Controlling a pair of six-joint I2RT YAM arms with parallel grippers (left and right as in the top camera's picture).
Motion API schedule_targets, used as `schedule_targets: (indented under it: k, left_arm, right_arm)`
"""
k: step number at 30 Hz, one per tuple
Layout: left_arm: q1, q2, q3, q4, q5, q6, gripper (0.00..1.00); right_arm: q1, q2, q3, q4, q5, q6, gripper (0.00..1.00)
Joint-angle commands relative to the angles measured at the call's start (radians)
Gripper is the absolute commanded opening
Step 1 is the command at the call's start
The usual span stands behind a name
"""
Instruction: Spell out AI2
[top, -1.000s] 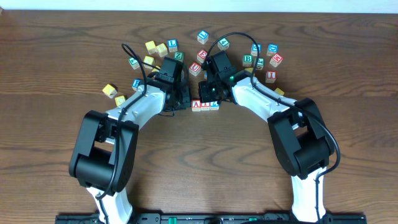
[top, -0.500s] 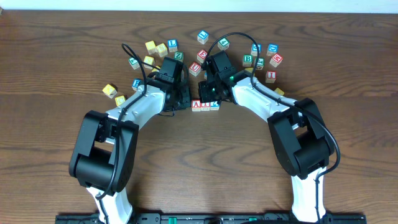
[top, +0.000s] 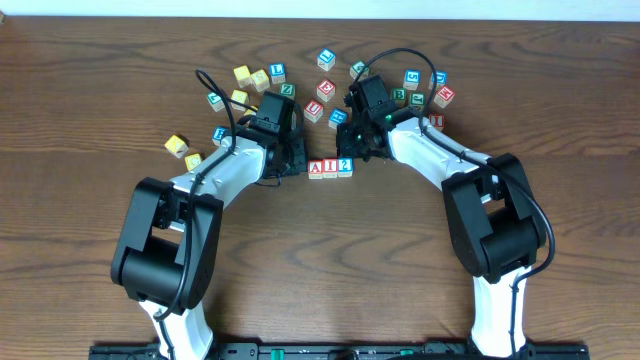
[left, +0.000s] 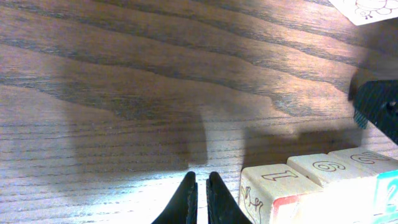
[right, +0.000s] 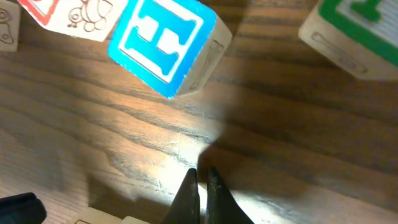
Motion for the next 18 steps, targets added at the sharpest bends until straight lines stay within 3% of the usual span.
schedule_targets:
  k: [1, 18]
  left_arm:
    - [0.003, 0.014, -0.008, -0.003, -0.014, -0.008, 0.08]
    - [0.003, 0.014, -0.008, -0.004, -0.014, -0.008, 0.08]
  right_arm:
    - [-0.001, 0.006, 0.013, -0.009, 0.026, 0.042, 0.01]
    - [0.013, 0.006, 0.013, -0.030, -0.004, 0.029, 0.01]
